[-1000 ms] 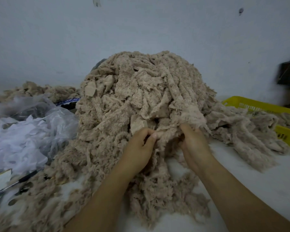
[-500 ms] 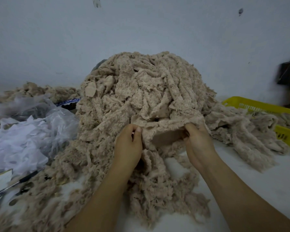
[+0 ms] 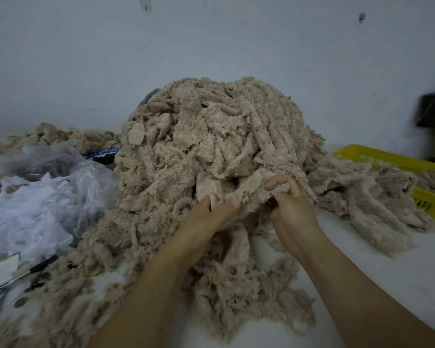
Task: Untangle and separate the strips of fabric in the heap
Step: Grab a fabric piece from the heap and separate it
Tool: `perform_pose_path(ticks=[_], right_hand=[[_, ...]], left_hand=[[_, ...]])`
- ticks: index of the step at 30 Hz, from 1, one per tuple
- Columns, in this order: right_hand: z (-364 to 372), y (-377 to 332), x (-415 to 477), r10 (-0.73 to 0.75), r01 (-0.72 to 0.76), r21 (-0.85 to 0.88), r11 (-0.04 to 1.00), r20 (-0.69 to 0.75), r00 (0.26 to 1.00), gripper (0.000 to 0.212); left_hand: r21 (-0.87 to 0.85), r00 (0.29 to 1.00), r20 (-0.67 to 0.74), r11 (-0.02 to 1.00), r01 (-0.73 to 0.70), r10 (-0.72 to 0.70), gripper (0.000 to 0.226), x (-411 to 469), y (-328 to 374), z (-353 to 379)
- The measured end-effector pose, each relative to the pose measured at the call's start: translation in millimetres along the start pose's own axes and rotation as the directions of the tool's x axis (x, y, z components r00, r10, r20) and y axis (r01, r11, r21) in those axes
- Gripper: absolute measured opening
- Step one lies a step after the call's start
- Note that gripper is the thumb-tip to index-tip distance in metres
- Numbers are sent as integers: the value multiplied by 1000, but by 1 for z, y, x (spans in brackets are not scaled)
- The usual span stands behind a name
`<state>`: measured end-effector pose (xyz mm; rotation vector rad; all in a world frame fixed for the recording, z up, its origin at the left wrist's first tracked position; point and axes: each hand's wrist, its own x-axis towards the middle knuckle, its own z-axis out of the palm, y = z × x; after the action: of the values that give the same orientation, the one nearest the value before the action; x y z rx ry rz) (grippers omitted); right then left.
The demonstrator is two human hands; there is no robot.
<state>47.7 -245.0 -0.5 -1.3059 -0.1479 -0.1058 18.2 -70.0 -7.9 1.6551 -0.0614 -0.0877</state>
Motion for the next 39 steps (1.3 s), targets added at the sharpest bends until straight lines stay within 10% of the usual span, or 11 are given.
perform_pose_path(ticks=[5, 11, 21, 29, 39], right_hand=[[1, 8, 0, -44, 46, -15, 999, 150, 988, 52], [4, 12, -2, -125, 170, -274, 947, 175, 977, 59], [10, 8, -11, -271, 339, -340, 877, 232, 934, 57], [7, 4, -9, -197, 252, -453, 855, 166, 966, 36], [19, 12, -10, -85, 122, -388, 914, 112, 990, 29]], left_hand=[[-171, 958, -278, 985, 29, -76, 26, 1, 6, 3], [-712, 974, -70, 695, 101, -214, 33, 0, 16, -9], [-419, 996, 88, 907, 39, -2, 31, -8, 11, 4], [-563, 975, -183, 827, 1, -126, 24, -7, 19, 1], [-26, 958, -237, 985, -172, 161, 51, -7, 3, 20]])
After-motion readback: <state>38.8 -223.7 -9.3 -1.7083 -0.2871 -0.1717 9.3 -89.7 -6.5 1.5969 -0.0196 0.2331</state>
